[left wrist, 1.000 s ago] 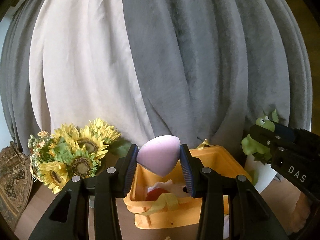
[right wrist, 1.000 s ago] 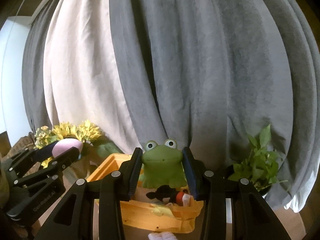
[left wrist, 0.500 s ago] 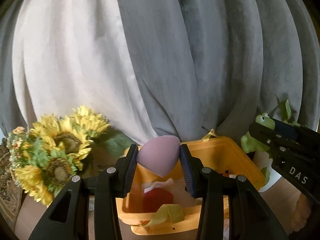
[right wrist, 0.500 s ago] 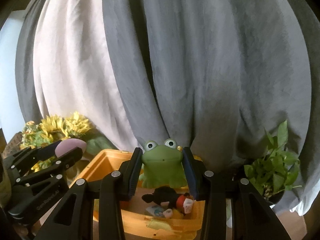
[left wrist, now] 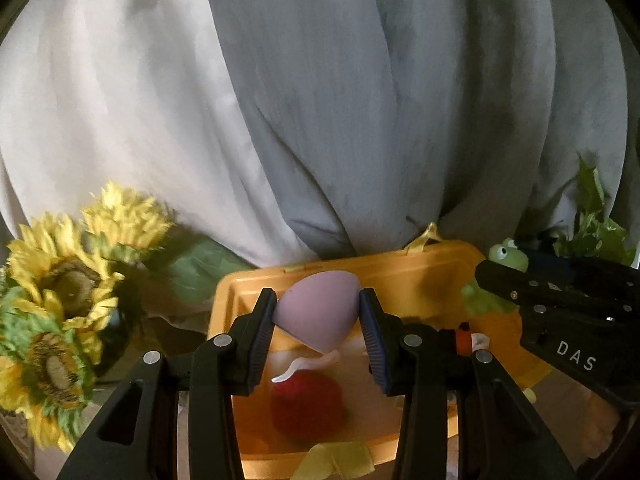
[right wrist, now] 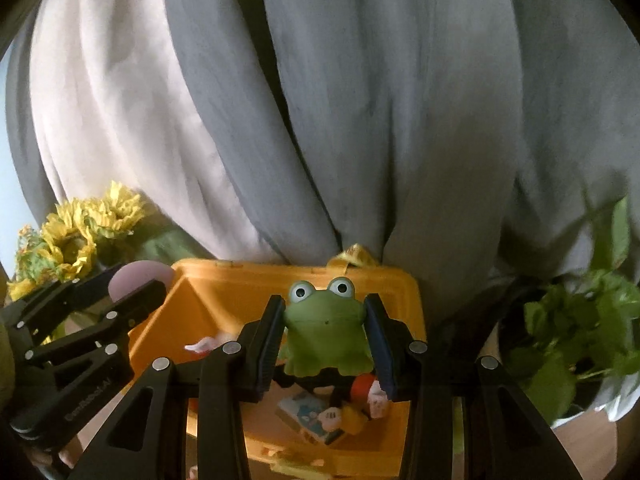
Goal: Organize soft objects
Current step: 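Open both tools to drop the sponge and frog into the crate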
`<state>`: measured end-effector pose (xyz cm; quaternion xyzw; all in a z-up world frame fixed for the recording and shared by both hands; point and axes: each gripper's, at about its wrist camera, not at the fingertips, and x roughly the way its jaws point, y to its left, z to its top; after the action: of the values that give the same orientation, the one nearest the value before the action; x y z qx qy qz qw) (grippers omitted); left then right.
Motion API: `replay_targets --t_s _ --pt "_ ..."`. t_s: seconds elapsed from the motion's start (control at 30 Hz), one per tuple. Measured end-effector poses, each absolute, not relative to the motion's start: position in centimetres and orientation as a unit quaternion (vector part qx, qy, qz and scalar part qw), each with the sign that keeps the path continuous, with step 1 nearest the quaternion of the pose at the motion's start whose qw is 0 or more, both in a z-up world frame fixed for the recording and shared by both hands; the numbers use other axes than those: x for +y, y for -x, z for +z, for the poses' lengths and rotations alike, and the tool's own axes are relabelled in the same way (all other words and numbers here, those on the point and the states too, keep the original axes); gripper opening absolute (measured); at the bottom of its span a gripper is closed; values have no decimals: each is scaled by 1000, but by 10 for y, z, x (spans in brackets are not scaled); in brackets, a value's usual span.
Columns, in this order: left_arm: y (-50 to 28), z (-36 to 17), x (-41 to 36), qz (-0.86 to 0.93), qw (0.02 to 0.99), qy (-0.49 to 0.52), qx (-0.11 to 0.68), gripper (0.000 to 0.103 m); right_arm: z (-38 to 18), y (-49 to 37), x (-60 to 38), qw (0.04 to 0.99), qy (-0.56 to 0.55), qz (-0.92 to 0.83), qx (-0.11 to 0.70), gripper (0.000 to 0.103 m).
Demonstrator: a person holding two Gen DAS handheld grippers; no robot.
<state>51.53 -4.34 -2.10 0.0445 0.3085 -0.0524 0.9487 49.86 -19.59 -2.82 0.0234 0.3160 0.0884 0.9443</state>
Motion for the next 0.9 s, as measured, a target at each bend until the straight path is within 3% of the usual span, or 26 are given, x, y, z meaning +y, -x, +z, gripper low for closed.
replay_targets --t_s 0.47,0.63,0.7,0.77,0.9 --pt "-550 -64 -47 -81 903 -32 420 42 -65 -533 -193 904 -28 103 413 42" --pt "-551 -69 -50 -88 896 -34 434 50 -75 -537 -193 896 -26 107 431 42" --pt "-551 -69 -50 -88 896 -30 434 55 -75 -537 -193 898 -21 103 428 44" --pt "-550 -69 -50 -87 897 -27 433 56 -72 -536 -194 901 -18 100 423 56" --pt "-546 -64 -49 -76 898 -29 433 60 -65 -531 -195 906 -12 89 413 57"
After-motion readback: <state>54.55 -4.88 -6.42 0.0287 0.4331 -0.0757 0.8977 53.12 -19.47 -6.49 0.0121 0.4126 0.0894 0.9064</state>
